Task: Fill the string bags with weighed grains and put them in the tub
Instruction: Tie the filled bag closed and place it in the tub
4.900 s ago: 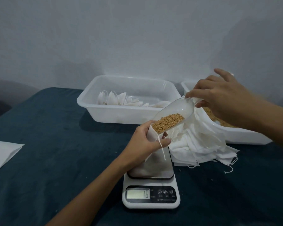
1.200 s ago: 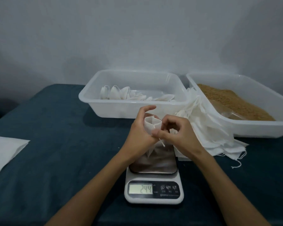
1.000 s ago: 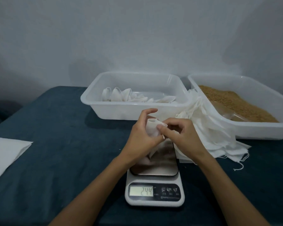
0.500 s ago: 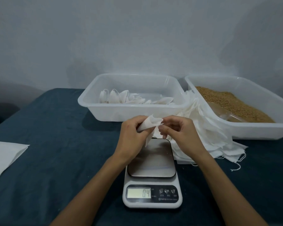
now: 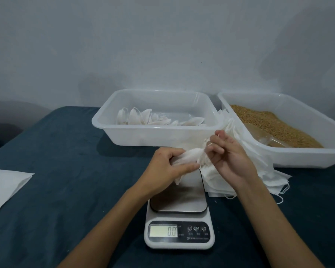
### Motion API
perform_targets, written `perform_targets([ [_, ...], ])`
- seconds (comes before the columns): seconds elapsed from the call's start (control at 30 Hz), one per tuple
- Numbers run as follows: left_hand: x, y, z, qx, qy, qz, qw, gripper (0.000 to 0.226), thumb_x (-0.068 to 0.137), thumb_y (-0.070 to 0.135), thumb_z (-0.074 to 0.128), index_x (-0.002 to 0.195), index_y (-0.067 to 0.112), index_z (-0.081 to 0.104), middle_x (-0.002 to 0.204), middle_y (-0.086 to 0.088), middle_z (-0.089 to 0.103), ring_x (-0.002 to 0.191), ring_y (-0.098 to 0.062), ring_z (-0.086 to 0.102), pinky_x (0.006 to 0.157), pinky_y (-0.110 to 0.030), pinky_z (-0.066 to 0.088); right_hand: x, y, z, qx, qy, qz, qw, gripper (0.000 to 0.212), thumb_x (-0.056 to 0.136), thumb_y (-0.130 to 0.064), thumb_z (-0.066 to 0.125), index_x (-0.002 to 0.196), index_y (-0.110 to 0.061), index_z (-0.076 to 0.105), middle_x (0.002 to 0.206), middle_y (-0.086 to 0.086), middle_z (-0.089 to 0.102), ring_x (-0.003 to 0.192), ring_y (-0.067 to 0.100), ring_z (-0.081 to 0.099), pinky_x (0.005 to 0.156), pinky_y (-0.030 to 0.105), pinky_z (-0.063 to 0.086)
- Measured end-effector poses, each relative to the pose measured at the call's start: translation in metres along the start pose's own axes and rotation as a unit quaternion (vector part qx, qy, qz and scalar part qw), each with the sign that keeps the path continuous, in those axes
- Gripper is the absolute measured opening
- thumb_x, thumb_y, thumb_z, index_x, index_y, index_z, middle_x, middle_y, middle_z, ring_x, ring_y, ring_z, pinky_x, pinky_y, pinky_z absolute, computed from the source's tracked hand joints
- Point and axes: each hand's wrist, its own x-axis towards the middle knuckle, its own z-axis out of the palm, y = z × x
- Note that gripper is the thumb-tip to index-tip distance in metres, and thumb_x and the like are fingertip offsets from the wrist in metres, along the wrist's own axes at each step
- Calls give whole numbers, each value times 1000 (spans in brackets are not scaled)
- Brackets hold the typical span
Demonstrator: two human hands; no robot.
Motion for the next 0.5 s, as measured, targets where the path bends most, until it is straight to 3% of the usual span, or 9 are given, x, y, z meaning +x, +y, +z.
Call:
perform_targets([
  [0.13,0,6,3,14,-67,6,998,36,97,33,73,75,4,68,62,7,43,58,-8,39,55,-20,30,1,-8,-3,54,47,-27,997,12,85,-12,56,95,-11,50,62,-5,37,47,4,33,49,15,45],
  [0.2,2,13,0,7,-75,2,997,32,97,31,71,83,2,73,65,6,47,61,-9,42,57,-22,33,1,-9,-5,12,48,-46,998,13,84,-9,57,96,-11,50,63,-5,39,47,4,34,50,16,45],
  [0.27,6,22,-7,-9,-67,-10,998,28,95,27,72,84,1,73,71,-4,52,65,-13,48,60,-23,38,0,-13,-5,-61,39,-73,995,5,98,-8,51,95,-11,53,67,-3,47,50,5,40,56,20,51],
  [0.33,13,34,-18,-33,-31,-28,999,21,95,20,74,85,2,77,87,-14,59,73,-17,56,64,-24,45,-4,-19,-6,-120,27,-94,988,15,105,-19,47,96,-11,58,84,2,63,58,9,50,64,26,56],
  [0.4,25,43,-34,-56,45,-38,997,16,94,19,73,87,7,80,93,-10,66,81,-15,62,71,-19,51,-10,-28,-10,-171,21,-103,980,21,104,-27,48,102,-11,61,103,6,69,64,13,56,66,31,58],
  [0.5,60,42,-68,-37,162,-58,984,18,99,19,69,89,8,80,94,-8,77,89,-19,68,85,-29,53,-21,-42,-21,-279,18,-110,954,31,104,-34,47,98,-9,64,98,10,67,60,16,51,58,32,52],
])
